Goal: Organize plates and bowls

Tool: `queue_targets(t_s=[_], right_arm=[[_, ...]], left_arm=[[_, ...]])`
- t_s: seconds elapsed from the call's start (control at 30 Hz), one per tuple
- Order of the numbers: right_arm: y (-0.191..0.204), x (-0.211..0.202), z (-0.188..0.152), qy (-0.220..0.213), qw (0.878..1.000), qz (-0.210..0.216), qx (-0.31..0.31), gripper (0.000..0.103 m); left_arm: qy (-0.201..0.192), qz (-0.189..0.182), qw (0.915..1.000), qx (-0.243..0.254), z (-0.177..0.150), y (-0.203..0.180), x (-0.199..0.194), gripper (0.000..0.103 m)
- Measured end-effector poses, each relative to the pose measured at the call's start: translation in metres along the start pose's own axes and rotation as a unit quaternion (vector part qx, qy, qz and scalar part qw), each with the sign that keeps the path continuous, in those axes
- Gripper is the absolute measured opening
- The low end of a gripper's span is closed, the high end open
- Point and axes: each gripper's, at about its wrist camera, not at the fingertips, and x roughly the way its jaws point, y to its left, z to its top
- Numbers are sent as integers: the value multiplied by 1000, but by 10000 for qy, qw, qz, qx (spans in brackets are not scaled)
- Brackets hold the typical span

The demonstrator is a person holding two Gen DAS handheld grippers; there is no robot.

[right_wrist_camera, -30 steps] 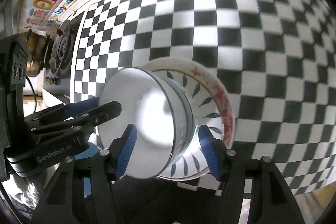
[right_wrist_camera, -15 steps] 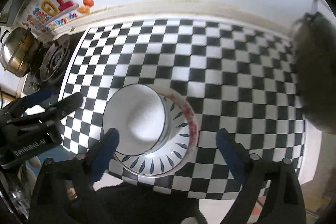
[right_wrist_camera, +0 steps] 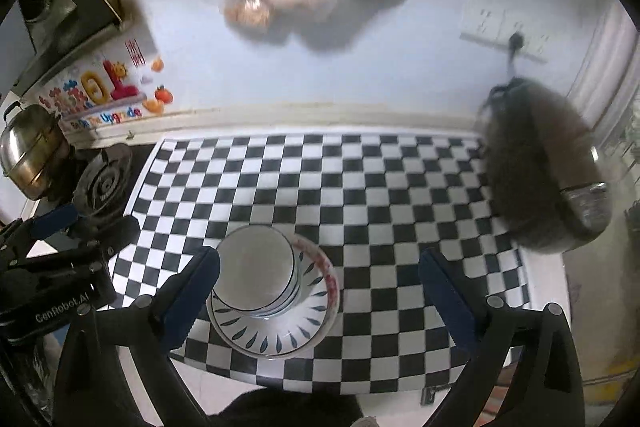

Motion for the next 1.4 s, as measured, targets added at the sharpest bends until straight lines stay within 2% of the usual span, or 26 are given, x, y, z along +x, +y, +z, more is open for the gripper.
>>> queue_targets(t_s=[0.1,0.3,0.63,1.07,1.4], right_arm=[[0,-23,0,-228,9997,-13,-38,102],[-8,-73,-7,-676,9977,83,-53,102],[-25,-162,-36,-1328,9910,154,-109,102],[-31,-258,-95,-1610,9869,-31,-110,102],[-14,-289,-123,-1715,9850,-184,56,102]], left_arm=[[-121,15,9999,-19,-4,-5,-16,92],[-631,161,9976,-217,-13,-11,-67,92],[-1281,399,9907,-215,-42,-29,-155,92],[-1493,493,9874,-182,-91,-42,-225,92],[-1662,489,9849,-39,-113,-27,-253,92]])
